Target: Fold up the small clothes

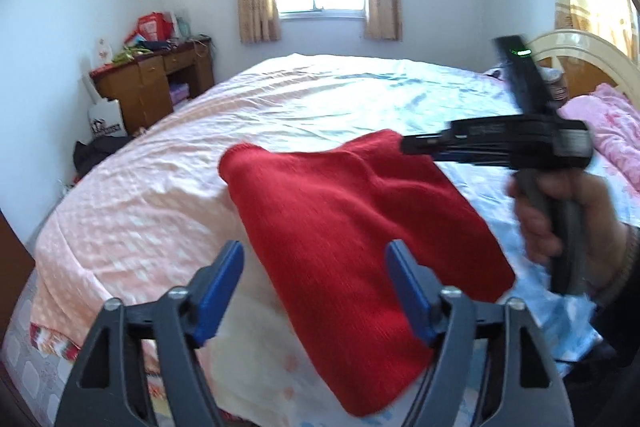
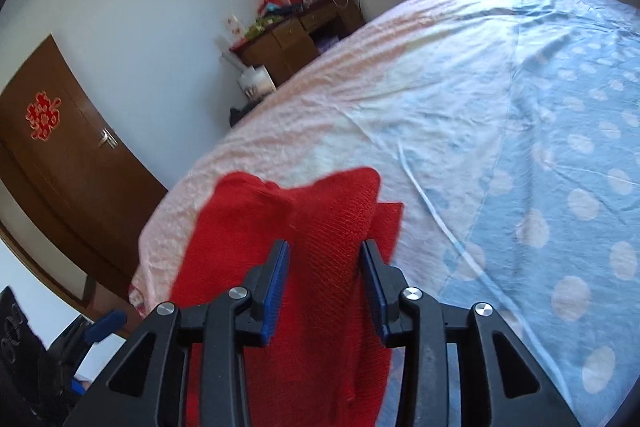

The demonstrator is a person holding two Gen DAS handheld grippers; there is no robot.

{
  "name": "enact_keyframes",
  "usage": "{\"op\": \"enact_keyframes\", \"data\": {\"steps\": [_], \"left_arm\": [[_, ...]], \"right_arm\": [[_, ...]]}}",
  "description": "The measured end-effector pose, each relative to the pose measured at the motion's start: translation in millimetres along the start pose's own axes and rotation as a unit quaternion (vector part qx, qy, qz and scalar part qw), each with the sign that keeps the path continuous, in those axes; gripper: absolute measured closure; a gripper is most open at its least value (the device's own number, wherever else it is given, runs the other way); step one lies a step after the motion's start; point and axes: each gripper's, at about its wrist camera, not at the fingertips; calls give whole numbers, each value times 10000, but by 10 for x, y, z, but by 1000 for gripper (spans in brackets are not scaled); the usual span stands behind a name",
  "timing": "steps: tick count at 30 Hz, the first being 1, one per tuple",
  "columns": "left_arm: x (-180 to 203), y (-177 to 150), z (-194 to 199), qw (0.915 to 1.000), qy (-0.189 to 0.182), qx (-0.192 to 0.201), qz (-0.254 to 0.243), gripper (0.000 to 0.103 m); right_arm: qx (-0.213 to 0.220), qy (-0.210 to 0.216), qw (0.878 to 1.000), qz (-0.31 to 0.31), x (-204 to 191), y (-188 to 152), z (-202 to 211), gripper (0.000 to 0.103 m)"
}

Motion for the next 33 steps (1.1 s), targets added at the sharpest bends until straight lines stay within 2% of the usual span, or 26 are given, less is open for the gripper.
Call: {"op": "enact_keyframes", "data": {"steps": [2, 3, 5, 6, 8, 10, 11, 14, 16, 17, 19, 21, 24, 26, 28, 31, 33], "left_arm": [[-70, 30, -158, 9997, 248, 18, 24, 25], [-137, 33, -240, 9992, 392, 2, 58, 25], [-296, 23, -470, 9959, 871, -212, 137, 24], [-365, 15, -564, 9945, 934, -393, 249, 23], [-468, -29, -644, 9932, 884, -593, 476, 22], [-513, -50, -623, 9935, 793, -566, 586, 21], [-512, -52, -625, 9936, 798, -554, 584, 19], [-499, -73, -636, 9930, 891, -494, 595, 13], [-504, -97, -611, 9927, 931, -444, 621, 9], [-509, -119, -623, 9925, 952, -425, 641, 8], [-523, -135, -611, 9926, 894, -432, 704, 7], [-535, -118, -579, 9923, 902, -422, 738, 6], [-532, -42, -499, 9915, 868, -559, 787, 4], [-527, 32, -421, 9914, 799, -610, 841, 4], [-489, 98, -305, 9923, 716, -558, 846, 4], [-361, 220, -60, 9952, 576, -269, 741, 3], [-291, 266, 62, 9963, 503, -101, 688, 1]], "right_arm": [[76, 167, 9998, 95, -103, 9, 66, 62], [78, 295, 9993, 226, -185, -2, 90, 58], [-10, 542, 9976, 437, -323, -44, 94, 52], [-90, 604, 9967, 539, -378, -88, 95, 51], [-113, 358, 9966, 734, -433, -176, 138, 51], [114, -306, 9961, 825, -436, -258, 280, 51], [305, -353, 9956, 815, -443, -281, 372, 51], [485, 127, 9955, 805, -525, -304, 478, 45], [155, 524, 9942, 924, -606, -349, 339, 42], [-19, 480, 9948, 901, -596, -393, 247, 42], [-584, 124, 9959, 683, -470, -506, -21, 42], [-412, 180, 9969, 639, -414, -546, -9, 42], [-462, 160, 9967, 646, -468, -517, 115, 42], [-303, -72, 9968, 743, -533, -482, 264, 42], [-100, -486, 9944, 933, -599, -453, 446, 42], [177, -1294, 9832, 1274, -760, -407, 728, 42], [423, -1550, 9766, 1431, -854, -373, 934, 41]]}}
Point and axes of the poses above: each gripper's, at about its wrist camera, not at the fingertips, and z roughly against the way its jaws point, x to its right, y to its top, and after that the axes turned 14 degrees about z, right-handed
